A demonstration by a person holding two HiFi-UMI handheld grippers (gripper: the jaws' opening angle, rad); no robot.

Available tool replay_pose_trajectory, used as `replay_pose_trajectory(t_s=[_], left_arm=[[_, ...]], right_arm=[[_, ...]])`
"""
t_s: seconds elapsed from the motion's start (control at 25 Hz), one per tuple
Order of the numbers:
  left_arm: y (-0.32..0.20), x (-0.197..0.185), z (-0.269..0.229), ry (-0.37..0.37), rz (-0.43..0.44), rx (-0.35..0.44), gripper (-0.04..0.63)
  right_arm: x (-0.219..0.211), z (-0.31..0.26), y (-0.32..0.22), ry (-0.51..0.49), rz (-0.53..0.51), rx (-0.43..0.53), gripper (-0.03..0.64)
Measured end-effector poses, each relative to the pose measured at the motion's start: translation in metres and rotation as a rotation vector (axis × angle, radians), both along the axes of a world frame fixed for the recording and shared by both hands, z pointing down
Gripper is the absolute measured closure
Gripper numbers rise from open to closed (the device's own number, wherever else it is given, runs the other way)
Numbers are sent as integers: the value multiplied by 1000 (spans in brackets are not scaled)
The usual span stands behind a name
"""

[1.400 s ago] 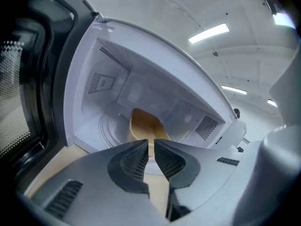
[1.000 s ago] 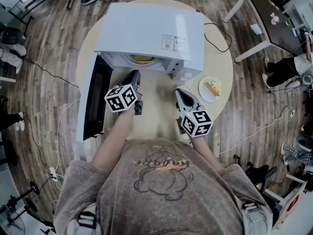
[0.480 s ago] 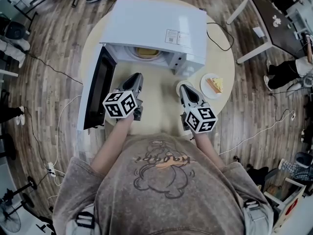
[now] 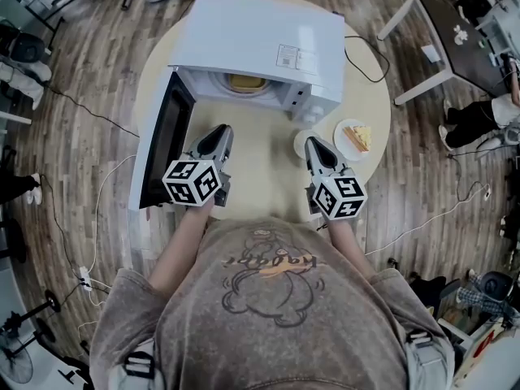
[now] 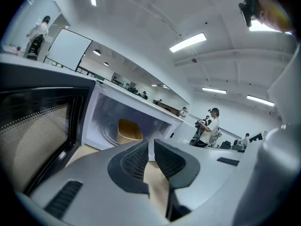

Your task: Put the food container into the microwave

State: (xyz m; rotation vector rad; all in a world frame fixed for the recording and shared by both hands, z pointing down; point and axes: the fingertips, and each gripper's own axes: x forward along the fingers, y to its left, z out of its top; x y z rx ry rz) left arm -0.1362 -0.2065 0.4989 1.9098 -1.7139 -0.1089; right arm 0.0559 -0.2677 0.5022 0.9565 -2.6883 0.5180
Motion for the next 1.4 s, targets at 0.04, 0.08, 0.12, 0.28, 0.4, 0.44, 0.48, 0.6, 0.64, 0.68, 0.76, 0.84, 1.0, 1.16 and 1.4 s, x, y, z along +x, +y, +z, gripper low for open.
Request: replay_pose_trajectory(t_s=[0.04,0.08,0.12,0.28,0.4,0.44,0.48,0.6,0.64,0.68,0.76,0.84,1.0,1.16,1.4], left_arm=[[2,2,-1,-20,11,8,552],[4,4,-3,-40,23,19,552],[5,5,-4,-58,31,30,552],[12,3,-5,-95,16,65,552],[15,-1,-1,-96,0,61,552],[16,-1,0,-101,-4,58,552],[17,-2,2,-108,-7,55,552],[18,-4,6,-131,-21,53,552],[18,-5,8,-139,-26,54,552],[19,-6,9,-148,-32,55,554],[20,-8,11,-169,-39,55,558],[21,-9,11,-178,-46,61,561],[23,-16,8,-192,-78,87,564],[22,-18,4,-186,-88,103,564],[20,-17,2,-158,-96,112,564]], right_arm=[[1,0,0,2,1,3,614],[2,-1,1,4,2,6,614],[3,-1,1,6,3,8,614],[2,-1,3,9,1,16,614],[2,0,5,10,-3,19,614],[2,1,5,10,-3,17,614],[2,2,5,10,-3,15,614],[3,6,6,12,-8,15,614],[2,6,7,11,-12,18,614],[2,7,7,11,-16,21,614],[2,9,7,10,-20,27,614],[3,9,7,9,-21,30,614],[2,10,7,5,-26,38,614],[0,9,7,0,-35,51,614],[-2,9,7,15,-50,72,614]])
